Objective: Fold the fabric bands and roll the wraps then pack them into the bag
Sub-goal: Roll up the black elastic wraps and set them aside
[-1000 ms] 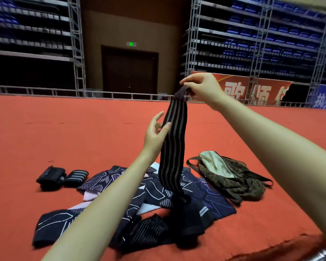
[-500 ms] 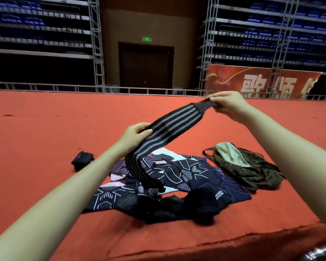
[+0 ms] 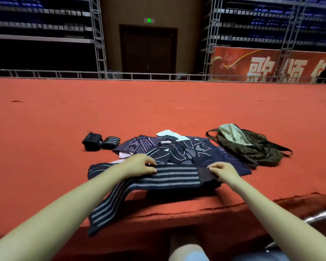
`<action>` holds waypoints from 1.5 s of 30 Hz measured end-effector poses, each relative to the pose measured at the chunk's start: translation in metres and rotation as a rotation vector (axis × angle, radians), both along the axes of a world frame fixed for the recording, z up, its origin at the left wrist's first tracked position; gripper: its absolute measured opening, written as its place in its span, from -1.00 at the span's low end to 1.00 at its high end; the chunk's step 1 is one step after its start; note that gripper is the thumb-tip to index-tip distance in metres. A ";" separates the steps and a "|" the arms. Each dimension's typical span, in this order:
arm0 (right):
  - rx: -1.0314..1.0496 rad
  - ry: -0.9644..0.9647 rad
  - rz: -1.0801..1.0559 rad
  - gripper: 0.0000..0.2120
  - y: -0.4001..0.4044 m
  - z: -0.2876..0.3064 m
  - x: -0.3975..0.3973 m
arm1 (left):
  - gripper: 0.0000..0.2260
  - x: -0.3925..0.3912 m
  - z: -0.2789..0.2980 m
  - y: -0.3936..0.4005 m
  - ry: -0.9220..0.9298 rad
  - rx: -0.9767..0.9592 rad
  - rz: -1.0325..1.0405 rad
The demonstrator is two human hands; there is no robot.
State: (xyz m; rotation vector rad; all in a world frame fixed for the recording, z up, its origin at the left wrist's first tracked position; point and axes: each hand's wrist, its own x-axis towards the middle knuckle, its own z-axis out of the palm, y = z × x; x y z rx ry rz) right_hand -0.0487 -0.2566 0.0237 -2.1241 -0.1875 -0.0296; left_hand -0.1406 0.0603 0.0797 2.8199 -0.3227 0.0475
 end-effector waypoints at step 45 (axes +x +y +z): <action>-0.179 -0.397 0.129 -0.83 0.067 -0.006 -0.038 | -0.70 -0.028 -0.113 0.060 -0.326 -0.047 0.185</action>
